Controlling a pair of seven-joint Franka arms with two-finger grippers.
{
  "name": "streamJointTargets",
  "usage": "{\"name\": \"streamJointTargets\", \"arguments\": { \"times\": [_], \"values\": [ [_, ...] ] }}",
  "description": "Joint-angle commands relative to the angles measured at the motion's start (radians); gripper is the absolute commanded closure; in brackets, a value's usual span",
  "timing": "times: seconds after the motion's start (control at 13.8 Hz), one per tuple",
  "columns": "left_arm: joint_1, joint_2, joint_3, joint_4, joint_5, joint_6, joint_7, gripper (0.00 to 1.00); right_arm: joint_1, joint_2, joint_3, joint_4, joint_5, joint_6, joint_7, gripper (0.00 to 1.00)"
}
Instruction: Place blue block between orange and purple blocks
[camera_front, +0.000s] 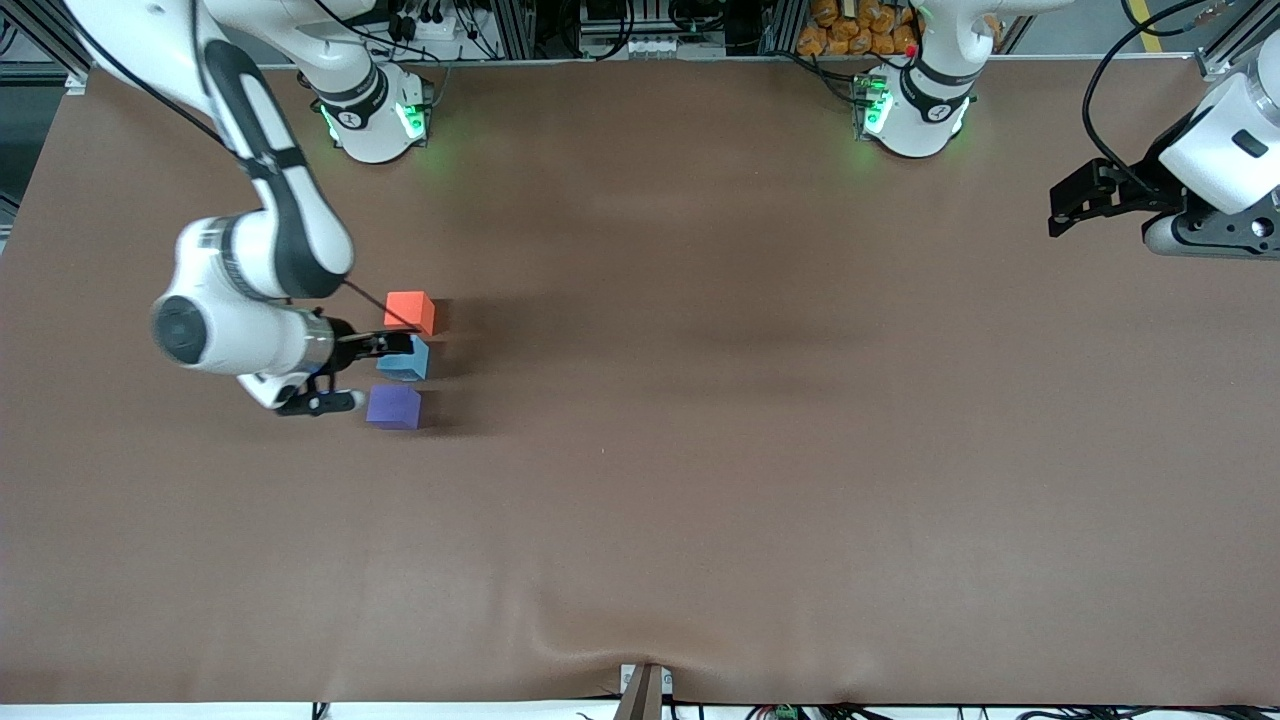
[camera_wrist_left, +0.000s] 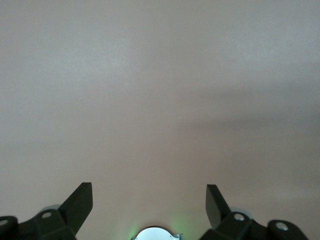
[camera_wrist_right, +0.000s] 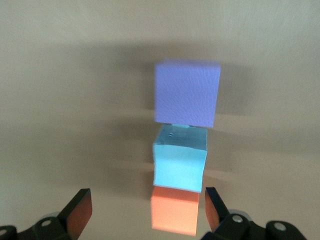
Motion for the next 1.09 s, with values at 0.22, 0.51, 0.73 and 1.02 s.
{"name": "streamJointTargets", "arguments": {
  "times": [0.22, 0.51, 0.73, 1.02],
  "values": [
    [-0.001, 0.007, 0.008, 0.019, -0.005, -0.008, -0.011, 0.00, -0.055, 0.012, 0.025, 0.489, -0.220, -0.356, -0.033, 0.00],
    [-0.001, 0.007, 0.008, 0.019, -0.002, -0.008, -0.010, 0.00, -0.106, -0.003, 0.037, 0.680, -0.231, -0.529, -0.033, 0.00],
    [-0.001, 0.007, 0.008, 0.019, -0.002, -0.008, -0.010, 0.00, -0.130, -0.032, 0.041, 0.745, -0.222, -0.638, -0.021, 0.00],
    [-0.001, 0.007, 0.008, 0.019, 0.003, -0.008, -0.005, 0.00, -0.140, -0.166, 0.034, 0.682, -0.222, -0.652, 0.101, 0.00]
  ]
}}
